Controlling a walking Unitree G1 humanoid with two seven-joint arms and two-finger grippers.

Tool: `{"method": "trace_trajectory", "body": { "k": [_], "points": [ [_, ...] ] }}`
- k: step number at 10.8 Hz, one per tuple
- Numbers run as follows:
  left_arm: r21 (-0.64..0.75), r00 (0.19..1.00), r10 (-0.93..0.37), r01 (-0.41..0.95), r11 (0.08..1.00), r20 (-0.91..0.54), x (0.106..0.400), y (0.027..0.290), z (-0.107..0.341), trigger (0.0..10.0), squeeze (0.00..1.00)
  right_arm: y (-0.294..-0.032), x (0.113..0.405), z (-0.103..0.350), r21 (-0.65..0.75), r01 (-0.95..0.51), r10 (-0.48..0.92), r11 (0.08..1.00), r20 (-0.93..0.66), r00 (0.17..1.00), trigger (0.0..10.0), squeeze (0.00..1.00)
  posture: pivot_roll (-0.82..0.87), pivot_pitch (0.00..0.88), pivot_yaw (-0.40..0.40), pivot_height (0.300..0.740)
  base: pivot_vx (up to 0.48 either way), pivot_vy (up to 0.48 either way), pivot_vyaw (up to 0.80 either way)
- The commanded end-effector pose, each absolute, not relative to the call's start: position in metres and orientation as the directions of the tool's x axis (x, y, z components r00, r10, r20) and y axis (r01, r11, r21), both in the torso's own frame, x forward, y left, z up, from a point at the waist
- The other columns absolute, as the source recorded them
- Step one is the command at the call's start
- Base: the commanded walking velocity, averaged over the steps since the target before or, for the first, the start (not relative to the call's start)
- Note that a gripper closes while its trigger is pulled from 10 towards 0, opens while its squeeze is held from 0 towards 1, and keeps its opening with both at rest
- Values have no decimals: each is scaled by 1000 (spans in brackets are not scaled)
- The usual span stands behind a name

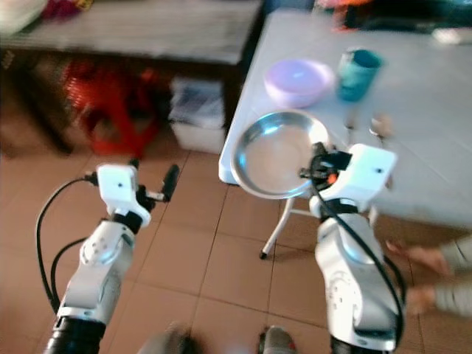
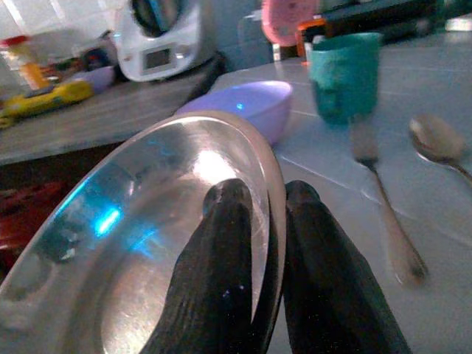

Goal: Setting the table

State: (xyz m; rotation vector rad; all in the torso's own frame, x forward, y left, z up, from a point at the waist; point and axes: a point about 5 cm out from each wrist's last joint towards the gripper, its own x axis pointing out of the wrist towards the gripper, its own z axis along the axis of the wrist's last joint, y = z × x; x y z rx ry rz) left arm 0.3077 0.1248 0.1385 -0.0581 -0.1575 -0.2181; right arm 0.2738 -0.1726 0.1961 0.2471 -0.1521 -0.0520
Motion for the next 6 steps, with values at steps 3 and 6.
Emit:
{"method": "trace_trajectory", "body": {
  "k": [3,6],
  "points": [
    [-31,969,-199,206,978,149,305,132,136,10000,0,-165,275,204,245,-4,-41,969,176,984,10000,0,-206,194,52,740,0,381,0],
    [-23,960,-219,226,974,175,303,128,139,10000,0,-165,275,203,238,-2,-42,971,178,983,10000,0,-207,190,51,740,0,121,0]
  ]
}}
